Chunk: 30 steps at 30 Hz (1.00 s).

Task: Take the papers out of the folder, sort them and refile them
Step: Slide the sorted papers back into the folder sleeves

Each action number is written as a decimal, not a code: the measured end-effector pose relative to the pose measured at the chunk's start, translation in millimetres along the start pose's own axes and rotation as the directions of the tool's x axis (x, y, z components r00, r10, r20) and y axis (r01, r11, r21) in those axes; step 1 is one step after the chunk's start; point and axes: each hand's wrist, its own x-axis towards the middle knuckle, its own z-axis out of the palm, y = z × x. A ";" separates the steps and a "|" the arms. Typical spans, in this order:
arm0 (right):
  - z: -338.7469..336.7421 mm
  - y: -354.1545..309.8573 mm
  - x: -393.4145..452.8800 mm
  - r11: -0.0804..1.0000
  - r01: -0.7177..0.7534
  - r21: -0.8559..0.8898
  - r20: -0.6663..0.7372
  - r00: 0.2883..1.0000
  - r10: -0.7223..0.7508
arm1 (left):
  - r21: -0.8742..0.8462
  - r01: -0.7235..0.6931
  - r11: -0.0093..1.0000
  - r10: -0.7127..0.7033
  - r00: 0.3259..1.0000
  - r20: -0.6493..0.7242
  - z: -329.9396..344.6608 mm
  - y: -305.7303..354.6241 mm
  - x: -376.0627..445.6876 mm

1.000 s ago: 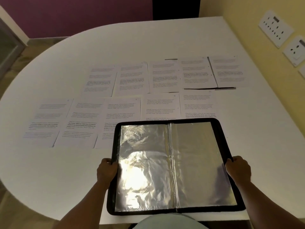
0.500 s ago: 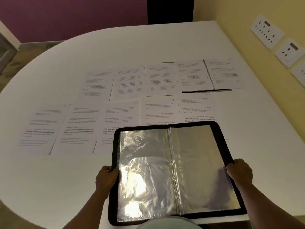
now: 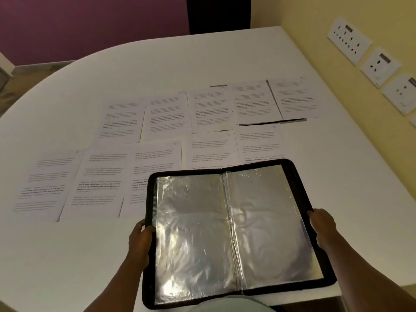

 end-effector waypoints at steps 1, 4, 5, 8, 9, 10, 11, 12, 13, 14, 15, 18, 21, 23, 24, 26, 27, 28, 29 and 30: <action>-2.3 -0.9 0.1 1.000 -0.006 0.003 0.003 1.000 0.006 | -0.017 0.008 1.000 -0.008 1.000 0.010 0.5 1.5 -0.9; -7.4 -0.7 2.5 0.999 -0.025 0.032 0.005 1.000 0.025 | -0.063 0.041 0.997 -0.039 0.999 0.037 -0.8 2.7 -1.4; -8.4 0.7 2.8 0.998 -0.034 0.043 0.006 0.999 0.034 | -0.077 0.046 0.996 -0.043 0.998 0.044 -2.0 2.5 -2.1; -7.4 7.4 2.0 0.998 -0.048 0.036 0.008 0.999 0.048 | -0.075 0.052 0.996 -0.049 0.998 0.042 -6.0 -2.9 -1.7; -5.8 10.1 1.9 0.999 -0.044 0.024 0.007 0.999 0.044 | -0.066 0.050 0.997 -0.048 0.998 0.041 -6.7 -5.8 -2.0; -3.9 12.4 1.6 0.999 -0.040 0.017 0.004 0.999 0.040 | -0.048 0.050 0.998 -0.048 0.998 0.034 -7.2 -8.2 -2.2; -2.2 14.0 0.6 0.999 -0.036 0.008 0.000 0.999 0.036 | -0.034 0.047 0.998 -0.047 0.999 0.025 -7.2 -10.2 -2.3; -0.6 14.7 -1.4 0.999 -0.037 0.000 -0.004 0.999 0.037 | -0.017 0.045 0.999 -0.045 0.999 0.014 -7.2 -12.6 -1.1; 1.1 15.8 -2.7 0.999 -0.035 -0.010 -0.010 0.999 0.035 | 0.001 0.039 0.999 -0.039 0.999 0.005 -6.8 -14.4 -0.5; 3.1 17.5 -3.8 1.000 -0.030 -0.009 -0.021 0.999 0.030 | 0.029 0.031 0.999 -0.030 1.000 -0.005 -6.4 -16.5 0.4; 4.7 18.8 -5.7 1.000 -0.022 0.004 -0.038 0.999 0.022 | 0.064 0.012 0.998 -0.011 1.000 -0.013 -5.4 -18.0 0.3; 5.8 17.8 -13.9 0.997 0.047 -0.053 -0.104 0.993 -0.052 | 0.298 -0.098 0.949 0.112 0.993 -0.031 -0.9 -20.5 -3.3; 6.6 13.9 -19.1 0.948 0.161 -0.275 -0.160 0.964 -0.210 | 0.533 -0.190 0.825 0.238 0.971 -0.021 1.8 -17.0 -6.3; 10.6 9.8 -22.2 0.882 0.242 -0.404 -0.184 0.923 -0.338 | 0.642 -0.207 0.738 0.290 0.957 -0.025 2.9 -15.5 -4.1; 14.2 6.6 -24.6 0.848 0.294 -0.441 -0.180 0.897 -0.404 | 0.693 -0.205 0.691 0.304 0.952 -0.022 4.0 -16.2 -1.4; 24.4 -3.2 -29.6 0.787 0.402 -0.469 -0.129 0.850 -0.511 | 0.752 -0.220 0.622 0.327 0.945 0.006 8.3 -12.8 -0.2; 30.5 -8.7 -31.9 0.752 0.455 -0.477 -0.088 0.827 -0.556 | 0.763 -0.243 0.599 0.338 0.941 0.034 12.0 -9.0 -0.3; 37.2 -14.0 -34.5 0.714 0.504 -0.487 -0.045 0.801 -0.596 | 0.765 -0.274 0.582 0.352 0.934 0.067 15.5 -4.1 -0.3; 44.4 -19.2 -36.7 0.680 0.549 -0.486 -0.002 0.777 -0.629 | 0.762 -0.315 0.565 0.374 0.922 0.104 19.2 0.9 0.4; 51.2 -24.9 -40.4 0.653 0.589 -0.476 0.037 0.755 -0.654 | 0.759 -0.354 0.546 0.394 0.908 0.140 22.6 5.5 1.8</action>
